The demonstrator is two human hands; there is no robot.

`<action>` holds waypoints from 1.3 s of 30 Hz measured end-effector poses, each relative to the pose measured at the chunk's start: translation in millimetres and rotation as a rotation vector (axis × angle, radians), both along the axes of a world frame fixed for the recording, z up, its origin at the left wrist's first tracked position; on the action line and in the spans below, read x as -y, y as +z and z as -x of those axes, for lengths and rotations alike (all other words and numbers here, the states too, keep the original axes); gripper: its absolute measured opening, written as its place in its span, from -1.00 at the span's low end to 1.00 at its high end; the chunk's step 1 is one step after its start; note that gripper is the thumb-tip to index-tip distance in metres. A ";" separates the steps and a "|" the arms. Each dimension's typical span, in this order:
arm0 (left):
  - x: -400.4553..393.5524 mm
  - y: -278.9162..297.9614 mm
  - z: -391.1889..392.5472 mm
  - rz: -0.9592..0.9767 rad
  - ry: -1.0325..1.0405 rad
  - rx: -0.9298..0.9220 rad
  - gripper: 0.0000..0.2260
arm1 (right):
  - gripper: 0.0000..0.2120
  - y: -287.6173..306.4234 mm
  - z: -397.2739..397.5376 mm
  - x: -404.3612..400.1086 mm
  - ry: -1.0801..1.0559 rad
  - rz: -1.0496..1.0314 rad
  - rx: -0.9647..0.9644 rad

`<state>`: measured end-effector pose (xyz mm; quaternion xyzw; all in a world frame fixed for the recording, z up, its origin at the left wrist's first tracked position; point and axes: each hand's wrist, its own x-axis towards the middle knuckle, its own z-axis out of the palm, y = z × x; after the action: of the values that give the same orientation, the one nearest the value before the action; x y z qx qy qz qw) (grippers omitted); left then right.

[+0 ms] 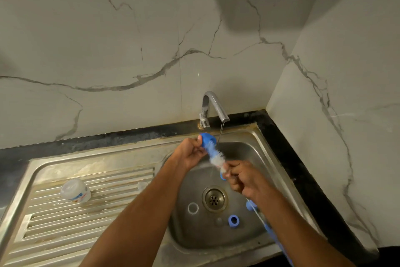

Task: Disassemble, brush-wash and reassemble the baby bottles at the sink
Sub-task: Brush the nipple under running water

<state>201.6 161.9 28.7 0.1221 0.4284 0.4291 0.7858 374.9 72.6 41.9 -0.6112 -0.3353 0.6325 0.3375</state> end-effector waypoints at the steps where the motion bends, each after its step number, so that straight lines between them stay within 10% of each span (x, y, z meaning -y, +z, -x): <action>1: 2.6 -0.3 -1.5 -0.004 -0.008 -0.041 -0.80 | -0.77 -0.5 3.4 2.8 0.131 -0.101 0.364; 4: 10.6 -7.3 -2.3 0.021 0.003 -0.064 -0.66 | -0.84 11.8 5.6 8.9 0.437 -0.370 1.432; 6: 7.9 -10.2 -4.0 0.012 -0.006 -0.051 -0.69 | -0.74 20.3 10.4 15.3 0.497 -0.477 1.614; 9: 2.9 -12.0 -8.7 0.011 -0.019 -0.080 -0.74 | -0.85 15.7 22.8 19.2 0.545 -0.514 1.419; 15: 6.6 -19.2 4.3 0.040 0.024 -0.033 -0.73 | -0.76 19.5 -7.0 -12.1 -0.061 0.045 0.000; 17: 5.8 -17.6 3.1 0.012 0.001 -0.081 -0.77 | -0.79 8.0 -6.8 -9.5 0.042 0.039 0.152; 20: 12.0 -18.1 -2.4 0.026 -0.022 -0.126 -0.68 | -0.89 -5.9 0.9 2.5 0.404 -0.299 1.190; 23: 11.7 -12.9 -6.7 0.015 -0.018 -0.096 -0.76 | -0.71 0.0 11.1 19.9 0.464 -0.520 1.600; 32: 12.0 -13.8 2.5 0.034 0.063 -0.118 -0.75 | -0.88 20.1 -5.0 -0.9 0.268 -0.270 0.539; 39: 12.8 -24.0 14.3 0.106 0.180 -0.056 -0.68 | -0.79 16.0 -20.4 4.3 0.074 -0.586 0.665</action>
<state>187.4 149.1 4.7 0.0532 0.4815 0.4709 0.7373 395.3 68.3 57.9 -0.6475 -0.6124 0.2915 0.3476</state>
